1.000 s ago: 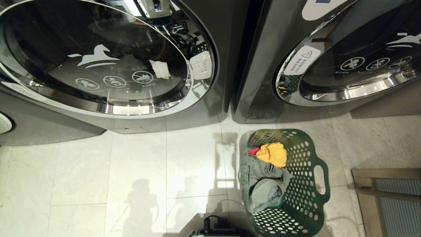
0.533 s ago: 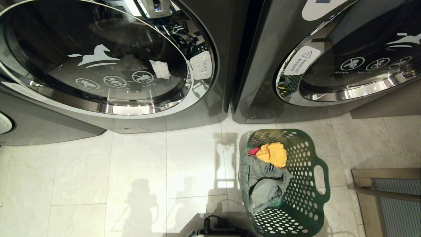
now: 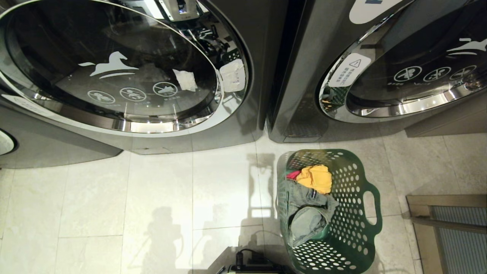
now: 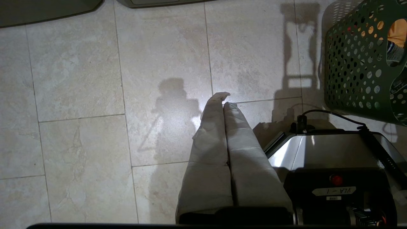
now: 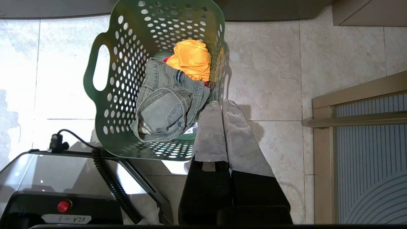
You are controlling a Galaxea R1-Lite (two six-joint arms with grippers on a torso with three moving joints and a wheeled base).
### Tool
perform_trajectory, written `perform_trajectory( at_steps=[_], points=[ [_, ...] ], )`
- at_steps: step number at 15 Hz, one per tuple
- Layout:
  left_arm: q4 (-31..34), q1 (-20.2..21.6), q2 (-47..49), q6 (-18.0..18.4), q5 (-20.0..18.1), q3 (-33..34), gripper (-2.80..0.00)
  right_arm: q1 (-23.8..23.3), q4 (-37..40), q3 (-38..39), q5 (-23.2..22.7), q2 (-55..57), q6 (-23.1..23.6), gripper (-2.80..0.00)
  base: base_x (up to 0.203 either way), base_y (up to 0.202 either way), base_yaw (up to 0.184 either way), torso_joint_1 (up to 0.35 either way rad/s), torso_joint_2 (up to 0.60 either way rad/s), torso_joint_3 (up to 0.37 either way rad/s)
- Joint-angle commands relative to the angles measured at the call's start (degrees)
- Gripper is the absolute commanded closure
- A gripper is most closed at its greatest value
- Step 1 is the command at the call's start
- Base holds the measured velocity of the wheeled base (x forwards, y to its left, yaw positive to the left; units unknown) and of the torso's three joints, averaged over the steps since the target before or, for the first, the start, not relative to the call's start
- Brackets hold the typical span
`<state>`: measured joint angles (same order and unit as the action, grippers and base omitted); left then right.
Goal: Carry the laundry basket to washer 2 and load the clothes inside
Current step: Open the lid of the washing machine
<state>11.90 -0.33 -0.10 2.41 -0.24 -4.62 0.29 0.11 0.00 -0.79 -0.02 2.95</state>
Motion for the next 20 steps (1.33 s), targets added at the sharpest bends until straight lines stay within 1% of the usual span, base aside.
perform_trajectory(
  at_steps=[1, 7, 20],
  points=[
    [0.1, 0.0, 0.2, 0.1, -0.1, 0.0, 0.0, 0.0, 0.1, 0.0, 0.2, 0.1, 0.0, 0.0, 0.0, 0.0, 0.0, 0.0, 0.0, 0.0],
    [0.1, 0.0, 0.2, 0.0, -0.1, 0.0, 0.0, 0.0, 0.0, 0.0, 0.0, 0.1, 0.4, 0.0, 0.0, 0.0, 0.0, 0.001, 0.0, 0.036],
    [0.1, 0.0, 0.2, -0.2, 0.0, 0.0, 0.0, 0.0, 0.1, 0.0, 0.0, 0.1, 0.2, 0.0, 0.0, 0.0, 0.0, 0.002, 0.01, 0.197]
  ],
)
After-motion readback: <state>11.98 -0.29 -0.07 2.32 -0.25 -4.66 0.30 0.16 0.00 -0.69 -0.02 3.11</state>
